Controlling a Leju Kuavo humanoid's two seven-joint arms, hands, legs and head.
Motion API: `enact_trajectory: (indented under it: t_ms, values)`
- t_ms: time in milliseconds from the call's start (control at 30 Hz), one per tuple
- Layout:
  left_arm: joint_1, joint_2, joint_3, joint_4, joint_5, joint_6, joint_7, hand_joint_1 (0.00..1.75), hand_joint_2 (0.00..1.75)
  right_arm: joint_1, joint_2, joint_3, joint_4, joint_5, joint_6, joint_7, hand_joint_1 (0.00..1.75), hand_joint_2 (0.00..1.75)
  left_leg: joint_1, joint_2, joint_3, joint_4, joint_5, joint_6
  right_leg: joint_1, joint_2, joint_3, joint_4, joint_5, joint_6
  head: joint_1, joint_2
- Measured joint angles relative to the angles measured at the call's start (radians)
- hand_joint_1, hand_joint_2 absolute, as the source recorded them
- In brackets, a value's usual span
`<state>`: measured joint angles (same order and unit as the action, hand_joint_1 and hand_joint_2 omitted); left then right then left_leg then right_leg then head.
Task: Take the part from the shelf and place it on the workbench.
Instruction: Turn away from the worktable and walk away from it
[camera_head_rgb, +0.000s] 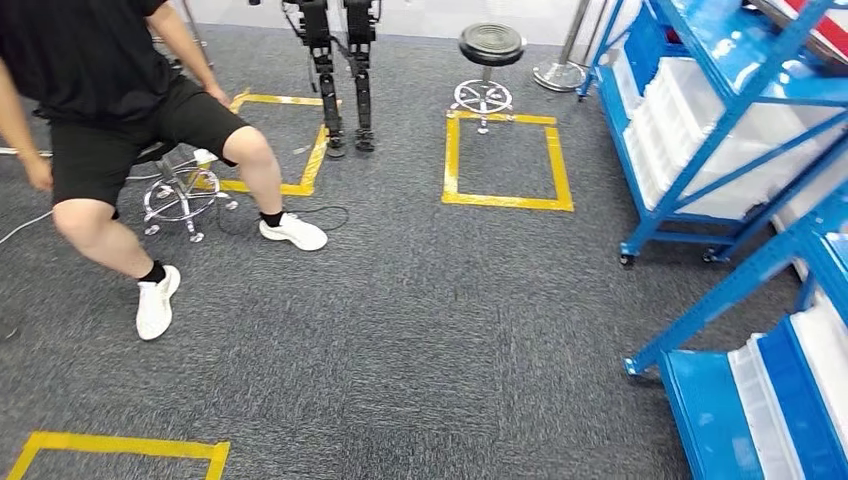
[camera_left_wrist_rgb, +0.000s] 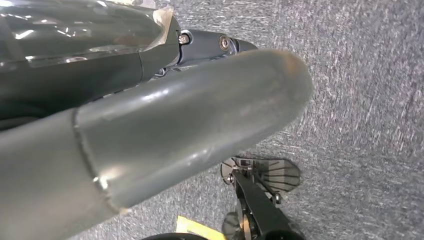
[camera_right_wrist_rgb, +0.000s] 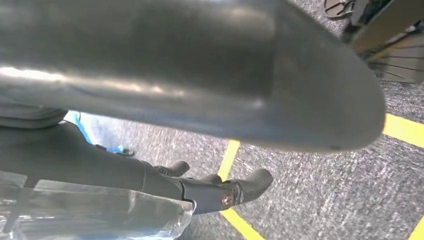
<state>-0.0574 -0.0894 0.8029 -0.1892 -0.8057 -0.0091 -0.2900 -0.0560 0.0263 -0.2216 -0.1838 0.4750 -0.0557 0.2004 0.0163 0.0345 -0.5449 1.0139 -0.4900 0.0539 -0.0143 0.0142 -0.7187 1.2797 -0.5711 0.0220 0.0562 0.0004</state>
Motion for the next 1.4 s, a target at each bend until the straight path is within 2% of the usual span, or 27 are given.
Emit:
enact_trajectory:
  t_ms: [33,67,100,167,233,300,333,400,467,500,533,567,600,667,700,767,800,867,933,1000,1067,1133,1167,1200,1267,1333,1400]
  values:
    - [0.0,0.0,0.001,0.0,0.0,0.0,0.0,0.0,0.0,0.001,0.0,0.0,0.0,0.001,0.0,0.0,0.0,0.0,0.0,0.012,0.0,0.0,-0.001,0.0,-0.003,-0.003,-0.009,0.021,-0.004,0.007,0.0,0.0]
    - [0.0,0.0,0.002,0.0,0.0,0.0,0.0,0.0,0.0,0.002,-0.001,0.0,0.0,0.002,0.0,0.0,0.0,0.0,0.0,0.024,0.0,0.0,-0.001,-0.002,-0.005,-0.007,0.006,-0.001,0.008,0.016,0.0,0.0]
    - [-0.001,-0.001,0.003,0.0,-0.001,0.0,0.0,0.0,0.0,0.003,-0.002,0.0,0.0,0.002,0.0,-0.001,0.0,0.0,0.0,0.035,0.001,0.0,-0.002,-0.004,-0.007,-0.016,0.041,-0.061,0.031,0.025,0.0,0.0]
    - [0.0,-0.002,0.003,0.0,-0.002,0.0,0.0,0.0,0.0,0.001,-0.002,0.0,0.0,0.002,0.0,-0.001,0.0,0.0,-0.003,0.056,0.008,0.001,-0.008,-0.014,-0.007,-0.068,0.12,-0.204,0.077,0.033,0.0,0.0]
    - [-0.001,-0.002,0.003,0.0,-0.003,0.0,-0.001,0.0,0.0,-0.003,-0.002,0.0,0.0,0.002,0.0,-0.001,0.0,0.0,-0.007,0.076,0.018,0.001,-0.016,-0.03,0.0,-0.099,0.15,-0.264,0.096,0.023,-0.001,0.0]
    - [-0.005,-0.004,0.004,0.0,-0.003,0.0,-0.002,0.0,0.0,-0.003,-0.003,0.0,0.0,0.003,-0.001,-0.001,0.0,0.0,-0.005,0.095,0.028,-0.003,-0.021,-0.043,0.006,-0.077,0.149,-0.266,0.101,0.008,-0.002,0.0]
    - [-0.007,-0.005,0.004,0.0,-0.003,0.001,-0.002,0.0,0.0,-0.002,-0.003,-0.001,0.0,0.003,-0.001,-0.001,0.0,0.0,-0.002,0.09,0.03,0.001,-0.027,-0.05,0.002,-0.065,0.153,-0.268,0.103,0.001,-0.003,0.0]
    - [-0.009,-0.006,0.004,0.0,-0.004,0.001,-0.002,0.0,0.0,-0.001,-0.003,-0.001,0.0,0.003,-0.002,-0.001,0.0,0.0,0.004,0.039,0.009,0.06,-0.072,-0.058,-0.008,-0.041,0.159,-0.273,0.11,-0.018,-0.006,0.0]
    - [-0.005,-0.007,0.004,0.0,-0.005,0.0,-0.002,0.0,0.0,-0.001,-0.004,-0.001,0.0,0.003,-0.002,0.0,0.0,0.0,0.007,-0.02,-0.052,0.194,-0.145,-0.059,-0.006,-0.017,0.158,-0.274,0.113,-0.033,-0.009,0.0]
    - [-0.003,-0.007,0.004,0.0,-0.006,0.0,-0.002,0.0,0.0,-0.001,-0.004,-0.002,0.0,0.003,-0.002,0.0,0.0,0.0,0.007,-0.031,-0.084,0.257,-0.168,-0.059,-0.002,-0.002,0.157,-0.274,0.113,-0.035,-0.009,0.0]
    - [-0.001,-0.008,0.004,0.0,-0.006,0.001,-0.002,0.0,0.0,0.0,-0.004,-0.002,0.0,0.003,-0.002,0.0,0.0,0.0,0.007,-0.036,-0.105,0.291,-0.172,-0.058,0.001,0.013,0.158,-0.273,0.113,-0.037,-0.009,0.0]
    - [0.0,-0.008,0.004,0.0,-0.006,0.001,-0.002,0.0,0.0,0.001,-0.004,-0.002,0.0,0.003,-0.002,0.0,0.0,0.0,0.007,-0.038,-0.108,0.287,-0.154,-0.057,0.003,0.028,0.159,-0.273,0.113,-0.036,-0.009,0.0]
    - [0.0,-0.008,0.004,0.0,-0.006,0.002,-0.001,0.0,0.0,0.001,-0.004,-0.002,0.0,0.004,-0.002,0.0,0.0,0.0,0.007,-0.041,-0.094,0.245,-0.119,-0.055,0.004,0.044,0.161,-0.272,0.112,-0.036,-0.009,0.0]
    - [0.0,-0.007,0.004,0.0,-0.008,0.003,-0.001,0.0,0.0,0.0,-0.004,-0.003,0.0,0.006,-0.002,0.0,0.0,0.0,0.009,-0.078,-0.039,0.107,-0.042,-0.048,0.007,0.072,0.161,-0.268,0.111,-0.034,-0.009,0.0]
    - [0.0,-0.007,0.004,0.0,-0.008,0.004,-0.001,0.0,0.0,-0.001,-0.003,-0.003,0.0,0.006,-0.002,0.0,0.0,0.0,0.01,-0.095,-0.018,0.055,-0.019,-0.046,0.009,0.084,0.159,-0.266,0.111,-0.031,-0.008,0.0]
    - [-0.001,-0.007,0.005,0.0,-0.009,0.007,-0.001,0.0,0.0,-0.001,-0.003,-0.003,0.0,0.007,-0.002,0.0,0.0,0.0,0.006,-0.109,-0.006,0.017,-0.01,-0.039,0.012,0.105,0.149,-0.264,0.112,-0.019,-0.007,0.0]
    - [-0.003,-0.008,0.005,0.0,-0.01,0.008,-0.001,0.0,0.0,0.001,-0.003,-0.003,0.0,0.008,-0.003,0.0,0.0,0.0,0.003,-0.097,-0.006,0.015,-0.008,-0.033,0.01,0.114,0.143,-0.267,0.114,-0.012,-0.007,0.0]
    - [-0.006,-0.01,0.005,0.0,-0.01,0.009,-0.001,0.0,0.0,0.005,-0.004,-0.003,0.0,0.008,-0.003,0.0,0.0,0.0,0.003,-0.073,0.001,0.0,0.002,-0.017,0.01,0.098,0.128,-0.248,0.106,-0.004,-0.006,0.0]
    - [-0.007,-0.012,0.005,0.0,-0.01,0.009,0.0,0.0,0.0,0.003,-0.004,-0.003,0.0,0.01,-0.003,0.0,0.0,0.0,0.004,-0.046,0.006,-0.013,0.01,-0.006,0.009,0.044,0.083,-0.162,0.062,-0.007,-0.002,0.0]
    - [-0.006,-0.012,0.005,0.0,-0.01,0.009,0.0,0.0,0.0,0.0,-0.003,-0.003,0.0,0.01,-0.003,0.0,0.0,0.0,0.001,-0.017,0.007,-0.015,0.01,-0.003,0.004,0.008,0.018,-0.038,0.01,-0.008,0.0,0.0]
    - [-0.006,-0.012,0.005,0.0,-0.01,0.009,0.0,0.0,0.0,0.001,-0.003,-0.003,0.0,0.01,-0.003,0.001,0.0,0.0,0.001,0.008,0.007,-0.015,0.008,-0.006,-0.005,-0.003,-0.001,0.001,0.006,0.006,0.001,0.0]
    - [-0.006,-0.013,0.006,0.0,-0.01,0.01,0.0,0.0,0.0,0.003,-0.004,-0.003,0.0,0.011,-0.003,0.001,0.0,0.0,0.003,0.03,0.01,-0.014,0.004,-0.013,-0.017,-0.022,0.054,-0.099,0.049,0.03,0.001,0.0]
    - [-0.005,-0.012,0.006,0.0,-0.01,0.01,0.001,0.0,0.0,0.002,-0.003,-0.003,0.0,0.011,-0.003,0.001,0.0,0.0,0.002,0.04,0.012,-0.012,0.0,-0.019,-0.02,-0.048,0.092,-0.166,0.072,0.039,0.002,0.0]
    - [-0.005,-0.012,0.006,0.0,-0.01,0.01,0.001,0.0,0.0,0.0,-0.002,-0.003,0.0,0.011,-0.003,0.001,0.0,0.0,-0.001,0.05,0.016,-0.01,-0.005,-0.027,-0.02,-0.068,0.122,-0.219,0.089,0.04,0.002,0.0]
    - [-0.006,-0.01,0.006,0.0,-0.01,0.01,0.001,0.0,0.0,-0.003,-0.001,-0.003,0.0,0.012,-0.003,0.002,0.0,0.0,-0.004,0.068,0.025,-0.009,-0.014,-0.042,-0.014,-0.086,0.145,-0.259,0.1,0.027,-0.001,0.0]
    - [-0.01,-0.012,0.006,0.0,-0.01,0.01,0.002,0.0,0.0,-0.002,-0.003,-0.003,0.0,0.014,-0.003,0.002,0.0,0.0,0.003,0.08,0.034,-0.01,-0.02,-0.055,-0.013,-0.061,0.145,-0.26,0.102,0.008,-0.004,0.0]
    - [-0.012,-0.013,0.007,0.0,-0.01,0.01,0.002,0.0,0.0,-0.001,-0.004,-0.003,0.0,0.014,-0.003,0.003,0.0,0.0,0.011,0.043,0.023,0.029,-0.052,-0.064,-0.015,-0.04,0.148,-0.262,0.105,-0.01,-0.006,0.0]
